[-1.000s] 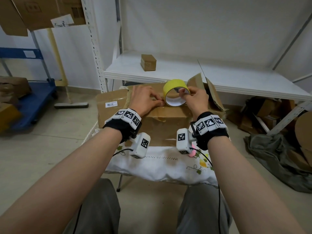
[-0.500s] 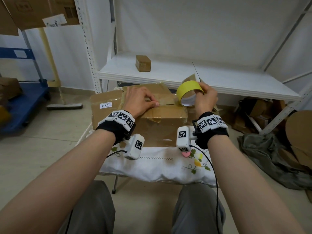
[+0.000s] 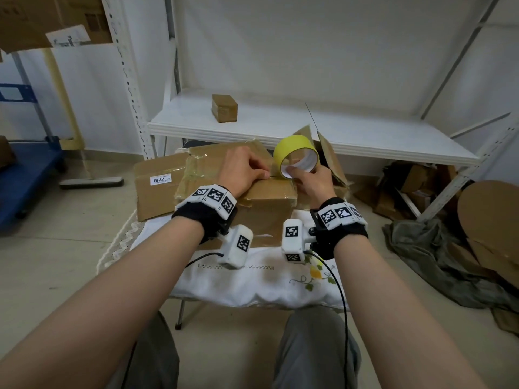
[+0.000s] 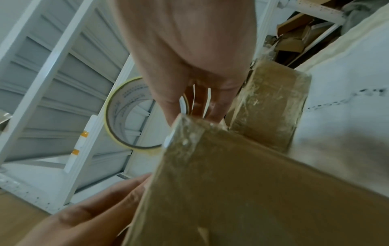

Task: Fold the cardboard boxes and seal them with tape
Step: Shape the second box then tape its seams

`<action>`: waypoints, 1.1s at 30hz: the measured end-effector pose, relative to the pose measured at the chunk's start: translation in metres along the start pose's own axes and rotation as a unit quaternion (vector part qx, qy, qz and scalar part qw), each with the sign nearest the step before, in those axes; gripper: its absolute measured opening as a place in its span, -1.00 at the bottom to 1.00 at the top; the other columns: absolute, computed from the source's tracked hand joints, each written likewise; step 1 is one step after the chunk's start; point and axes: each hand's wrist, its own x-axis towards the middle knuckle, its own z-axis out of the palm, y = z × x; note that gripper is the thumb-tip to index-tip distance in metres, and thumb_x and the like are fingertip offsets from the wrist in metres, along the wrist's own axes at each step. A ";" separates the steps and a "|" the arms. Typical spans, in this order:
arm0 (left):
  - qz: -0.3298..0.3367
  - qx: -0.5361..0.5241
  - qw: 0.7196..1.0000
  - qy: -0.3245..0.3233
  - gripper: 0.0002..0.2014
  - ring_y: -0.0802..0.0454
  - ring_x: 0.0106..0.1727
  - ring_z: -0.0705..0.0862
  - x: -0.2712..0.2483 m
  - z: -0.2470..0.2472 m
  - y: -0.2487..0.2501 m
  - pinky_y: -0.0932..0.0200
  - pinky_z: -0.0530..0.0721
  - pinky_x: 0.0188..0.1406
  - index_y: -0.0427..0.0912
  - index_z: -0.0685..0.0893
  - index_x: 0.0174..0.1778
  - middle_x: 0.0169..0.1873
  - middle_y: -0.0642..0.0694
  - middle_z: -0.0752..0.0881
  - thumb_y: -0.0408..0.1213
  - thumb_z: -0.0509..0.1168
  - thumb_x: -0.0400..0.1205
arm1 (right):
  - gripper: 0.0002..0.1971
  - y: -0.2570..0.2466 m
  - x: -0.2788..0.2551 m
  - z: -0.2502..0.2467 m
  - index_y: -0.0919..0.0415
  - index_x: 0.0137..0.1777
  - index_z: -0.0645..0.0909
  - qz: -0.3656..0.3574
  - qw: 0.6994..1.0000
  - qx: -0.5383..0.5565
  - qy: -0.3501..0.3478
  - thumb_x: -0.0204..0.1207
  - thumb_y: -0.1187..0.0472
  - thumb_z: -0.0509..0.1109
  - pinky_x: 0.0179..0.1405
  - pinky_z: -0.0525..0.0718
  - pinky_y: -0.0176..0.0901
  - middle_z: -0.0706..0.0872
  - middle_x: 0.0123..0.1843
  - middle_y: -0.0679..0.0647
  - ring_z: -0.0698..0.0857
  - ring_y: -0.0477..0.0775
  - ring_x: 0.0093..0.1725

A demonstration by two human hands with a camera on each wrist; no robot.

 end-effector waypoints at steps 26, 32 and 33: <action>-0.009 -0.025 0.999 -0.020 -0.86 0.24 -0.18 0.57 -0.001 0.005 -0.004 0.30 0.49 -0.12 -0.04 0.89 -0.12 -0.22 0.13 0.65 -0.13 0.61 0.45 | -0.54 -0.012 0.006 -0.009 0.23 0.57 0.53 0.008 0.997 0.063 0.041 0.67 0.40 0.35 -0.61 0.68 -0.31 0.65 0.39 0.24 0.69 0.27 0.19; -0.009 -0.027 0.999 -0.019 -0.87 0.27 -0.20 0.55 -0.001 0.005 -0.005 0.31 0.47 -0.12 -0.04 0.89 -0.13 -0.21 0.12 0.65 -0.13 0.61 0.46 | -0.56 -0.009 0.008 -0.007 0.20 0.56 0.51 0.017 0.995 0.070 0.065 0.69 0.37 0.36 -0.40 0.85 0.05 0.60 0.40 0.27 0.68 0.39 0.28; -0.009 -0.026 0.999 -0.019 -0.87 0.28 -0.21 0.55 -0.001 0.005 -0.004 0.30 0.47 -0.12 -0.04 0.89 -0.13 -0.21 0.12 0.65 -0.13 0.61 0.46 | -0.55 -0.008 0.008 -0.007 0.19 0.57 0.51 0.019 0.995 0.071 0.071 0.69 0.37 0.36 -0.34 0.86 0.12 0.60 0.40 0.26 0.67 0.39 0.28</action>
